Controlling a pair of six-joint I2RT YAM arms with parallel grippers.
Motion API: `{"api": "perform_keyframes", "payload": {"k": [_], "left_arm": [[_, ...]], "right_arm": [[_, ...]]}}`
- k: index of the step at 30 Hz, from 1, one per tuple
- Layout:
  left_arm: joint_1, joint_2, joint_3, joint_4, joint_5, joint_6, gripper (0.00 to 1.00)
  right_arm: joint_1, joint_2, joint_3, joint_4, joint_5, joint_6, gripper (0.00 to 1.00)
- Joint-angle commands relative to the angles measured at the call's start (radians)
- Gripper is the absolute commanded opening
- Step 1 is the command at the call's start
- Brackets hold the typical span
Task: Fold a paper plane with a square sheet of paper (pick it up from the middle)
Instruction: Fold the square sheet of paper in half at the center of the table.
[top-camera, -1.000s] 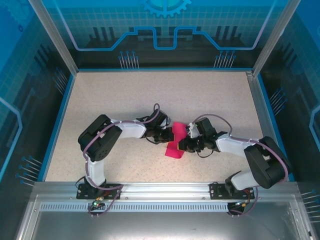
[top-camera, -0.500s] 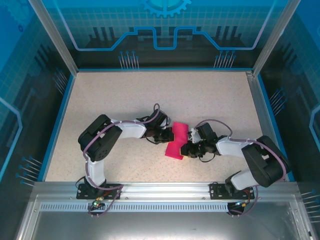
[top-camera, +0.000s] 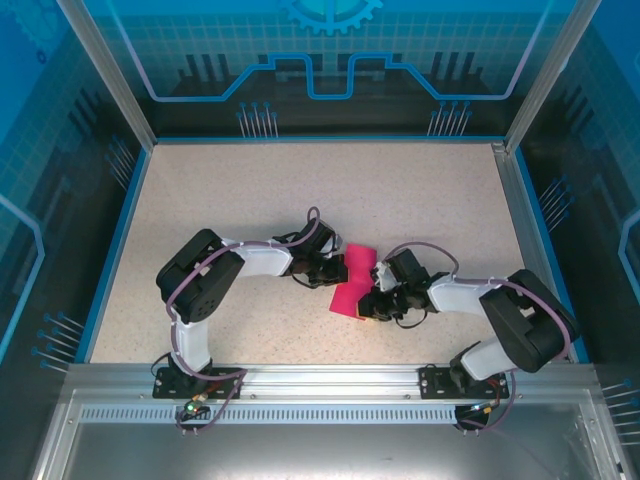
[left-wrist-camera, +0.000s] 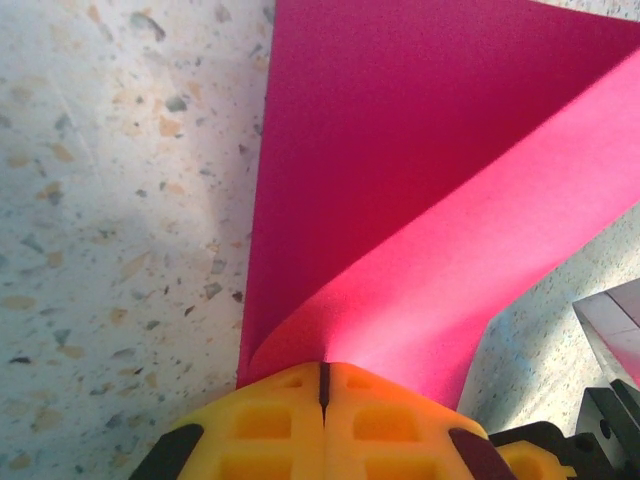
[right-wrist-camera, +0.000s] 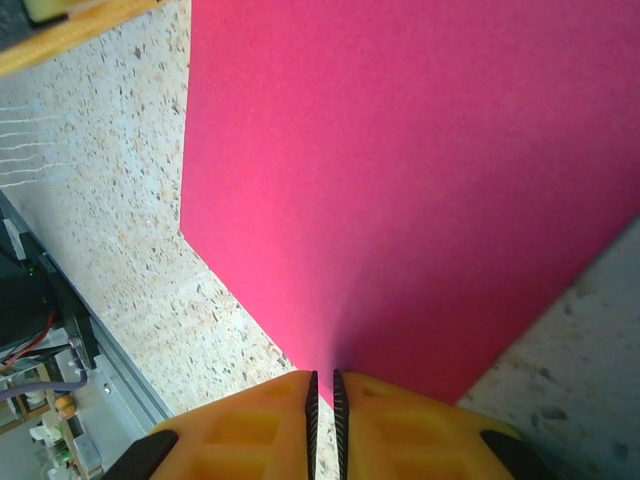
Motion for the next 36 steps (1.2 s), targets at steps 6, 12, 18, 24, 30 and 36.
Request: {"api": "perform_keyframes", "payload": {"k": [6,12,18,24,30,36], "left_arm": [[-0.012,0.058,-0.012,-0.098,-0.058,0.03,0.0],[-0.013,0.058,-0.008,-0.103,-0.057,0.031,0.0],[-0.012,0.059,-0.007,-0.104,-0.054,0.034,0.0],[-0.012,0.054,-0.015,-0.09,-0.057,0.028,0.0],[-0.012,0.044,-0.035,-0.071,-0.054,0.021,0.0],[-0.013,0.054,-0.03,-0.073,-0.05,0.022,0.0]], "right_arm": [[0.019,-0.065,0.019,-0.059,-0.004,0.007,0.16],[0.038,-0.075,0.013,-0.07,0.016,0.011,0.17],[0.038,-0.02,-0.018,-0.038,0.022,0.006,0.16],[0.036,0.019,-0.02,-0.043,0.042,0.004,0.16],[0.035,-0.049,-0.001,-0.059,0.094,0.018,0.18],[0.006,-0.106,0.08,-0.127,0.139,0.013,0.19]]}}
